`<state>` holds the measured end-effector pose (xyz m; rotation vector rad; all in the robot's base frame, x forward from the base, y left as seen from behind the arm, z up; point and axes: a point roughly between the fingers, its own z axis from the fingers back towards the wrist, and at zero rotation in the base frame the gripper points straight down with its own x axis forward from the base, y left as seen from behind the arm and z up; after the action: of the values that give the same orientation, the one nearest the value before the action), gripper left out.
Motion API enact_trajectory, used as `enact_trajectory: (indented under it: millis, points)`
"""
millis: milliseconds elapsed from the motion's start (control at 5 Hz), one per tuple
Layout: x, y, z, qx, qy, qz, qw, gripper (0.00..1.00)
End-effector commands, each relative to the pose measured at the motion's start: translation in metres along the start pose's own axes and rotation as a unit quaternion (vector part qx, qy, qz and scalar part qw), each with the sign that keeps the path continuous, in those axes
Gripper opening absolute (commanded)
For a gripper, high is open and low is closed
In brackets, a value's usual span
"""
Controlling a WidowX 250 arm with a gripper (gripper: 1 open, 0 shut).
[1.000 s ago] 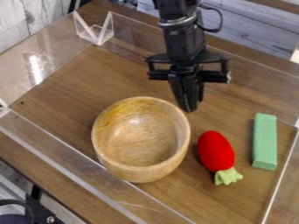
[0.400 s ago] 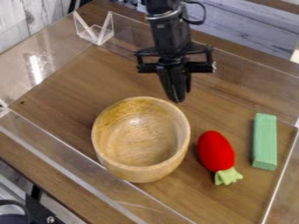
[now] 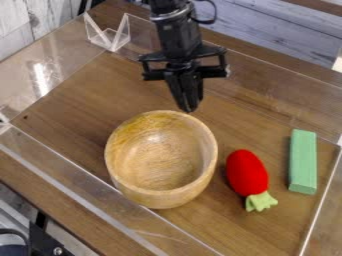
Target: Put the green block in the brown bowl
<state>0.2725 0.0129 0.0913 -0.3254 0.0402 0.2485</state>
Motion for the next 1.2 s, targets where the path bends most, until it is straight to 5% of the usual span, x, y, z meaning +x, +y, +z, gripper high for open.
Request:
enact_trajectory:
  millis: [0,600,800,1000]
  points:
    - [-0.003,-0.003,0.013,0.004,-0.028,-0.016,0.9995,0.0]
    - [-0.01,-0.008,0.02,0.012,-0.027,-0.027,0.9992,0.0]
    - [-0.014,-0.036,0.019,0.006,-0.027,-0.02,0.9994,1.0]
    - [-0.016,-0.07,0.015,-0.001,-0.028,-0.018,0.9995,1.0]
